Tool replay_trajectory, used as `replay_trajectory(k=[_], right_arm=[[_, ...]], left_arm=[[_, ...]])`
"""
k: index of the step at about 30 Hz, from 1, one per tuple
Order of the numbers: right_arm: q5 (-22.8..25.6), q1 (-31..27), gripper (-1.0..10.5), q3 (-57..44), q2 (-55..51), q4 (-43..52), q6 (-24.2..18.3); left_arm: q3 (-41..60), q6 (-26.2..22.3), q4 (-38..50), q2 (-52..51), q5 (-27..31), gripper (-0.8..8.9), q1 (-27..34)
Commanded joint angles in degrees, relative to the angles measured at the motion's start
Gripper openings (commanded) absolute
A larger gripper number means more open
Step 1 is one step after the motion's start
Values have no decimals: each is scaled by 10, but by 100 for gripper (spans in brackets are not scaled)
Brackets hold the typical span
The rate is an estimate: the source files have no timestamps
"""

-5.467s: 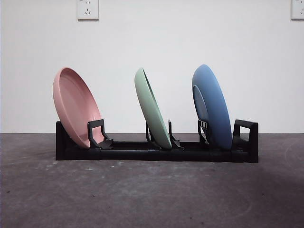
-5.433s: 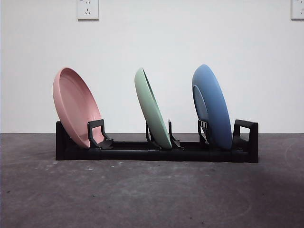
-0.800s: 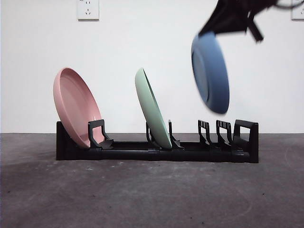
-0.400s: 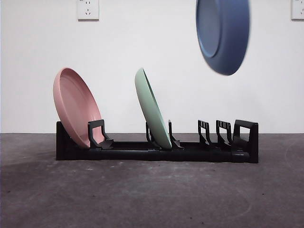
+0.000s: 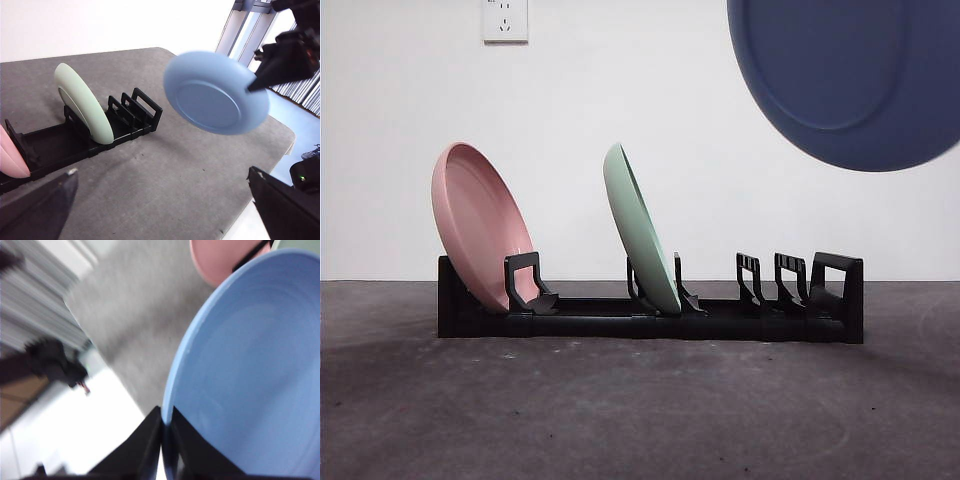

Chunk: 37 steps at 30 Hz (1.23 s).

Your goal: Place the plate

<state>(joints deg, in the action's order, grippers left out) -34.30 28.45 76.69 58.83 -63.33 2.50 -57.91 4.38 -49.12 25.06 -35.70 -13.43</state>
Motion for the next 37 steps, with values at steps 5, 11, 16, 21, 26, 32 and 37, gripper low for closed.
replay_trajectory(k=[5,11,16,21,26,32,37], right_arm=[[147,131,8,6,-1,-9,21],[243,231,8,-49,0,32,73],[299,297,8,-138,11,103,117],[365,349,8,-199,57,167,120],[414,380,8,-216,137,228,116],[467,419,8,-216,223,273,99],[511,441,8,-216,281,278,99]], left_arm=[[-11,-9,4,4,2,549,-3],[-10,-9,-1,4,2,549,-2],[-11,-9,-7,4,2,549,-2],[-10,-9,-7,4,2,549,-2],[-11,-9,-7,4,2,549,-2],[-10,-9,-7,4,3,549,-2],[-11,-9,-7,5,15,549,-2]])
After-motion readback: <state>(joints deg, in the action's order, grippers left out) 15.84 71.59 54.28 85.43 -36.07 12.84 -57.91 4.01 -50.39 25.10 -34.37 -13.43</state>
